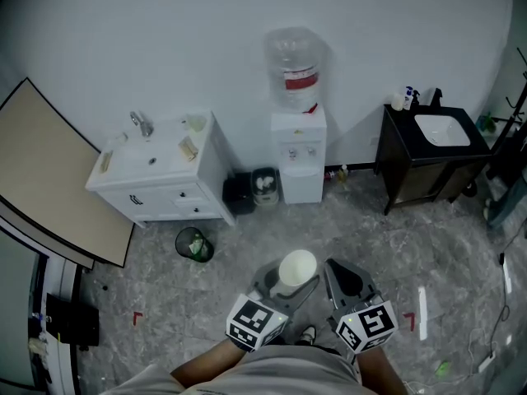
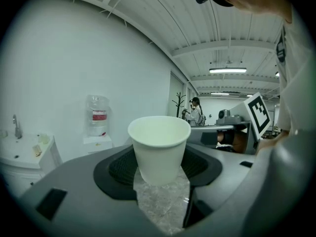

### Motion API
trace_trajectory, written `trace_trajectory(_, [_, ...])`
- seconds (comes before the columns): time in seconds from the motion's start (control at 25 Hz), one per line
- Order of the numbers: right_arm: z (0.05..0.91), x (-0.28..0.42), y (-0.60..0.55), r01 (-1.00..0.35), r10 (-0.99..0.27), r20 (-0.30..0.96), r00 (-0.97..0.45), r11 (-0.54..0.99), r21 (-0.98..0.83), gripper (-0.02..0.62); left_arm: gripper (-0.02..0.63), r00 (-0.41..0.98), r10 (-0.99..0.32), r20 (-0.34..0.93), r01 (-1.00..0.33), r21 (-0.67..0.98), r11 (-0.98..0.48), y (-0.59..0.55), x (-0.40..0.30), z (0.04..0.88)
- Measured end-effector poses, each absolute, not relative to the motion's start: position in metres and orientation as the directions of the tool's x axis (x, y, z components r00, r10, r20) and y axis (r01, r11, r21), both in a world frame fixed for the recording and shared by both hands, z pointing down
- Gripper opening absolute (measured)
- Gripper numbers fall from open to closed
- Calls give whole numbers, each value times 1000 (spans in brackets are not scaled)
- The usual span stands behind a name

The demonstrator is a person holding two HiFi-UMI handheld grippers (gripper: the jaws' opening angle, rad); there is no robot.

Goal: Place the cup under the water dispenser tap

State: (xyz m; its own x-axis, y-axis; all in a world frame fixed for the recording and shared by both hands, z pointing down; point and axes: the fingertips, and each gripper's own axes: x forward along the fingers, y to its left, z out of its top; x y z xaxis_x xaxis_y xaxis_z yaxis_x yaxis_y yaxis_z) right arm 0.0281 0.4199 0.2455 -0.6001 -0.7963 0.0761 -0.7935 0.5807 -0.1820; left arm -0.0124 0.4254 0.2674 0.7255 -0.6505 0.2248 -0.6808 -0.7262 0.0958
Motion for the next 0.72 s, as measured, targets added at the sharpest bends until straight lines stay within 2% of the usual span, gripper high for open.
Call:
trace_trajectory(0.44, [249, 47, 404, -781, -785, 65, -616, 597, -182, 16, 265, 700, -677, 227, -708, 98, -699, 406, -4, 277])
trace_trajectory(0.72, [254, 43, 357, -791, -794, 75, -604, 585, -182, 16, 265, 710, -668, 222, -699, 109, -707, 356, -8, 284])
